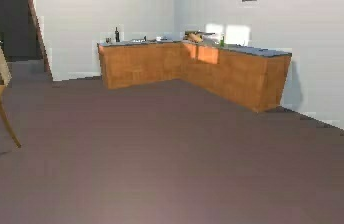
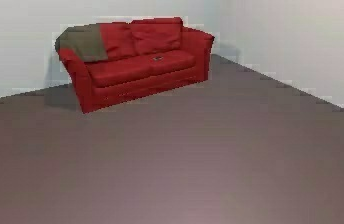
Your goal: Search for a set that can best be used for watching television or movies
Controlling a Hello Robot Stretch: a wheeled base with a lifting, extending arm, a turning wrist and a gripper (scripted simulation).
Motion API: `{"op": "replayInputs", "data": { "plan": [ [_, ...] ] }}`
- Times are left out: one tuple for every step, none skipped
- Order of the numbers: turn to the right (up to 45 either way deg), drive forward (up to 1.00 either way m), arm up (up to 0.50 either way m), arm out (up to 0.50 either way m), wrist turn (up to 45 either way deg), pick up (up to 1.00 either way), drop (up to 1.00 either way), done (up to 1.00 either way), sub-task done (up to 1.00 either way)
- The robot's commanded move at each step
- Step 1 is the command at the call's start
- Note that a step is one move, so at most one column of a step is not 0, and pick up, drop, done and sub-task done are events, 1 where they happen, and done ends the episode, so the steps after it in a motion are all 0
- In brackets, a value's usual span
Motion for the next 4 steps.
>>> {"op": "replayInputs", "data": {
  "plan": [
    [-24.0,0.0,0.0,0.0,0.0,0.0,0.0,0.0,0.0],
    [-3.0,0.0,0.0,0.0,0.0,0.0,0.0,0.0,0.0],
    [0.0,0.85,0.0,0.0,0.0,0.0,0.0,0.0,0.0],
    [-3.0,0.0,0.0,0.0,0.0,0.0,0.0,0.0,0.0]
  ]
}}
